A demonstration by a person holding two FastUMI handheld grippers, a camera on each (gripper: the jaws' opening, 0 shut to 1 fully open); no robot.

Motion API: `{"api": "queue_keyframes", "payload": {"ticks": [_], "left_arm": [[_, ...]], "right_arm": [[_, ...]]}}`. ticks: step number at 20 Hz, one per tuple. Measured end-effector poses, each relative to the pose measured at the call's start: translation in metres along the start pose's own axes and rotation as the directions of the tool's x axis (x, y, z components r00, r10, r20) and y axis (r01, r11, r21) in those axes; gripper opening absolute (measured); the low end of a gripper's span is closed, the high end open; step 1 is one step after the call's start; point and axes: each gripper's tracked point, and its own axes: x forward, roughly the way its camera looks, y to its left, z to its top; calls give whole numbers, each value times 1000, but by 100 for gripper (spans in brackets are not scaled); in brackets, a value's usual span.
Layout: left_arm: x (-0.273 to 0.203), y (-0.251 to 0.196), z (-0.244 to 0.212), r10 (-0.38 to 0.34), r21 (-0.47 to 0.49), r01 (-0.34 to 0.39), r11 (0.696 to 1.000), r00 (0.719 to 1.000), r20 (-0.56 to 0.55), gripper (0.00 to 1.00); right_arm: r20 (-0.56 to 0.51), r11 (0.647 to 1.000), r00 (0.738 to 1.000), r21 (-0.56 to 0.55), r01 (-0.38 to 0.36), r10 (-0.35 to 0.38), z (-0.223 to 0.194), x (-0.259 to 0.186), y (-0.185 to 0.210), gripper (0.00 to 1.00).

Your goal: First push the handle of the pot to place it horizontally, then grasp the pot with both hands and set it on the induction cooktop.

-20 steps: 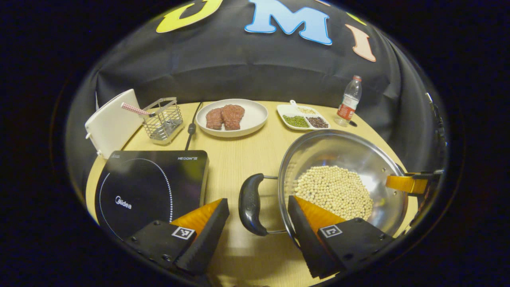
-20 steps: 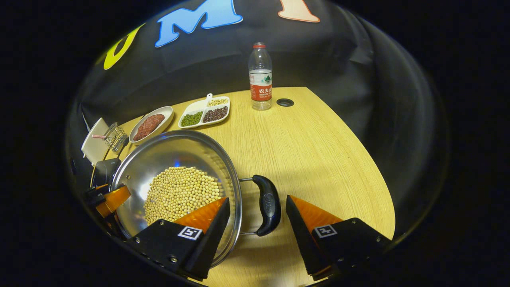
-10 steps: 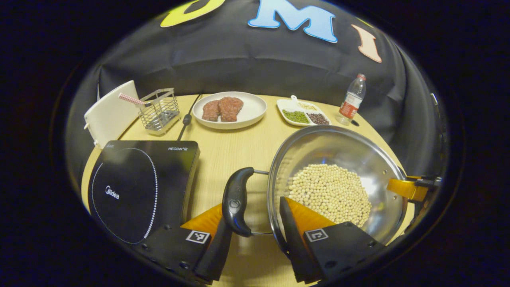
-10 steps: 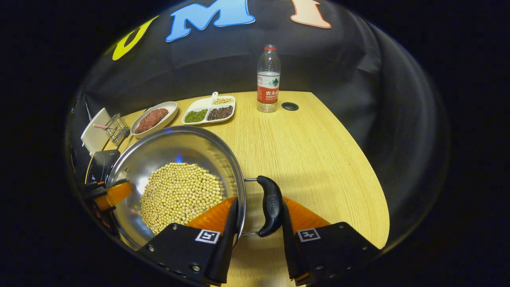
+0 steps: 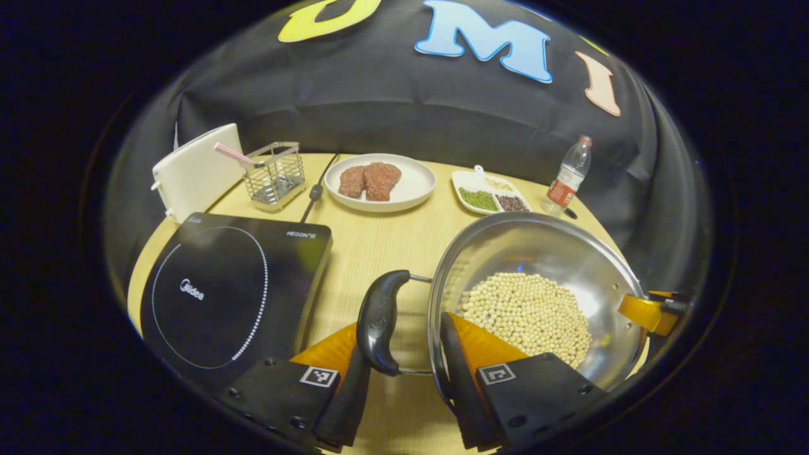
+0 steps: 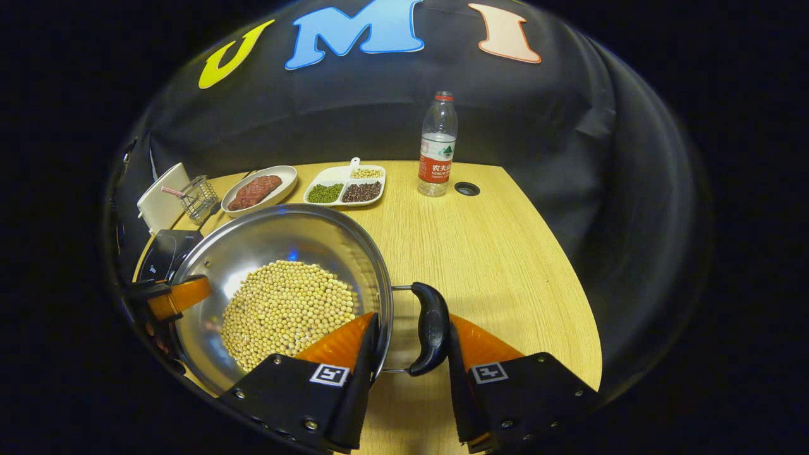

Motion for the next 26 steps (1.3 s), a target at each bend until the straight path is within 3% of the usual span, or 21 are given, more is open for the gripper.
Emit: {"api": "queue_keyframes", "payload": {"ticks": [2, 4, 5, 6, 10, 15, 16, 26], "left_arm": [[-10, 0, 8, 14, -18, -14, 1000, 1000, 21, 60], [-19, 7, 12, 31, -32, -30, 999, 999, 42, 67], [-25, 9, 14, 44, -35, -42, 999, 998, 51, 60], [-31, 13, 15, 55, -42, -52, 998, 997, 61, 64], [-54, 33, 17, 85, -66, -79, 995, 992, 89, 60], [-70, 81, 24, 121, -69, -114, 991, 987, 106, 64], [-72, 92, 24, 120, -66, -113, 991, 988, 102, 60], [-76, 197, 36, 106, -28, -104, 994, 989, 100, 64]], "right_arm": [[13, 1000, 1000, -5, -16, 16, 3, -10, -1, 55], [37, 999, 999, -16, -35, 36, 7, -19, 3, 55], [46, 999, 998, -27, -45, 46, 9, -22, 5, 55], [55, 998, 997, -36, -54, 56, 13, -26, 7, 55], [78, 995, 993, -62, -84, 89, 21, -40, 26, 55], [91, 993, 991, -70, -92, 99, 25, -49, 70, 55], [89, 993, 991, -68, -94, 100, 24, -52, 81, 55], [86, 997, 993, -24, -75, 77, 13, -61, 179, 55]]}}
